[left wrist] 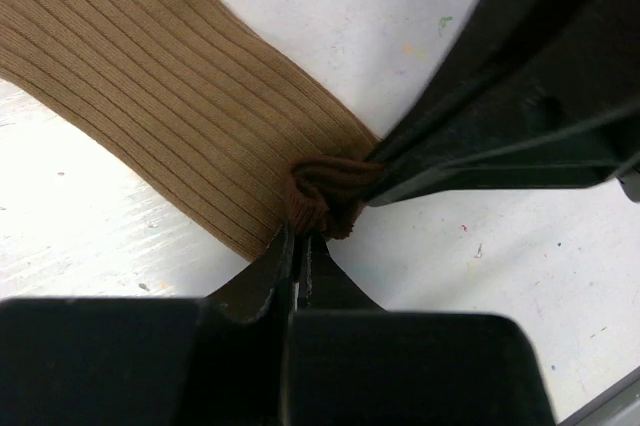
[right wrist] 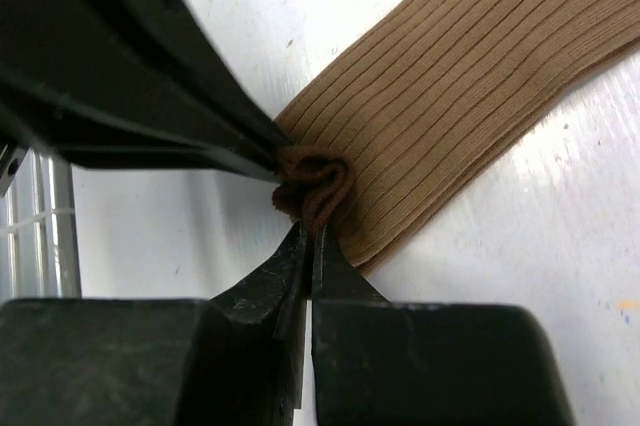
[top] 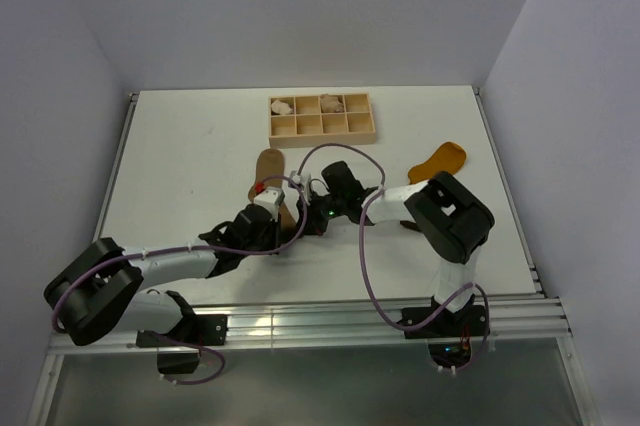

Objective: Roll the socks
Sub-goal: Roll the sock at the center of the board.

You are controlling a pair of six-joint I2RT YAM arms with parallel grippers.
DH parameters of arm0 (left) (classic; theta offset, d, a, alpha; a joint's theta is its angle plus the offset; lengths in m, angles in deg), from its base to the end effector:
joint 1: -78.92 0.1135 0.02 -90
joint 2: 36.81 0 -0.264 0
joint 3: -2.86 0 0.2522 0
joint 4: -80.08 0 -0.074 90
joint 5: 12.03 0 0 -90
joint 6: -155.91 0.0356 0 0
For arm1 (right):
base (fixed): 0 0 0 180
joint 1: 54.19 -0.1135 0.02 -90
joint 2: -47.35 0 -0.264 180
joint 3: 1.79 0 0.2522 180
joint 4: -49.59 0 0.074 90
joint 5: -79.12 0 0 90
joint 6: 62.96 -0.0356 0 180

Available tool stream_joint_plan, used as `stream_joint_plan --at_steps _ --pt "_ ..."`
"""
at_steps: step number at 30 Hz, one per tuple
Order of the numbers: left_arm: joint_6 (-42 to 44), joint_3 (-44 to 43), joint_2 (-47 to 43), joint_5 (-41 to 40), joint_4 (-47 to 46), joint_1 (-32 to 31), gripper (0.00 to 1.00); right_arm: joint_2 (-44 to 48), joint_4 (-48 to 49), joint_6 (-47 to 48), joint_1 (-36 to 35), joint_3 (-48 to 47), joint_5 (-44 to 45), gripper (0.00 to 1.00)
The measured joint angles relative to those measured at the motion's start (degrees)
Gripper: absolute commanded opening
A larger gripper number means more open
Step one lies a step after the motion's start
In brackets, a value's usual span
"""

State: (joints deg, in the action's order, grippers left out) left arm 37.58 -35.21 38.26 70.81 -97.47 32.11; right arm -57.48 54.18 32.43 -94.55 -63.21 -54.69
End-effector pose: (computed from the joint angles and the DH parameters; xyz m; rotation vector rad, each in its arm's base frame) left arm 0.1660 -0.1704 0.1473 0.3040 2.2941 -0.5512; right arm 0.2496 0.2444 0.1329 -1.2695 1.8982 1.1826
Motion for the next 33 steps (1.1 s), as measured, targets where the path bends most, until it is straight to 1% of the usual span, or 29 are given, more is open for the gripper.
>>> stream_joint_plan --at_steps 2,5,6,10,12,15,18,24,27,33 --pt "0.0 0.31 -0.42 -0.02 0.02 0.13 0.01 -1.55 -2.91 0.02 0.0 -2.93 -0.57 0.0" --pt "0.07 0.85 -1.25 -0.07 0.02 0.24 0.09 -3.34 -7.98 0.0 0.02 -7.37 -1.16 0.0" --pt "0.09 1.01 -1.64 -0.09 0.04 0.24 0.14 -3.91 -9.62 -0.02 0.07 -8.7 -1.44 0.0" --pt "0.13 1.66 -3.82 -0.13 0.33 0.22 0.32 -6.86 -17.05 0.02 0.28 -14.49 -1.7 0.0" --pt "-0.11 1.66 -5.38 -0.2 0.72 0.22 0.34 -8.15 -20.35 0.11 0.28 -16.96 -1.49 0.0" --pt "-0.85 1.68 -8.02 -0.85 1.68 0.22 0.45 -9.88 -24.74 0.17 0.39 -19.96 -1.11 0.0" --pt "-1.62 1.7 -10.73 -2.19 2.67 0.22 0.49 -10.49 -28.5 0.22 0.39 -21.86 -0.48 0.0" --pt "-2.29 1.7 -14.93 -4.28 4.44 -0.28 0.48 -12.68 -34.16 0.22 0.44 -25.94 0.02 0.0" --pt "-1.11 1.7 -13.84 -4.26 4.42 -2.49 0.49 -14.25 -37.57 0.31 0.5 -28.81 -0.02 0.0" --pt "2.25 0.35 -7.04 -4.74 5.51 -8.04 0.49 -16.11 -42.69 1.42 0.55 -32.46 0.0 0.0"
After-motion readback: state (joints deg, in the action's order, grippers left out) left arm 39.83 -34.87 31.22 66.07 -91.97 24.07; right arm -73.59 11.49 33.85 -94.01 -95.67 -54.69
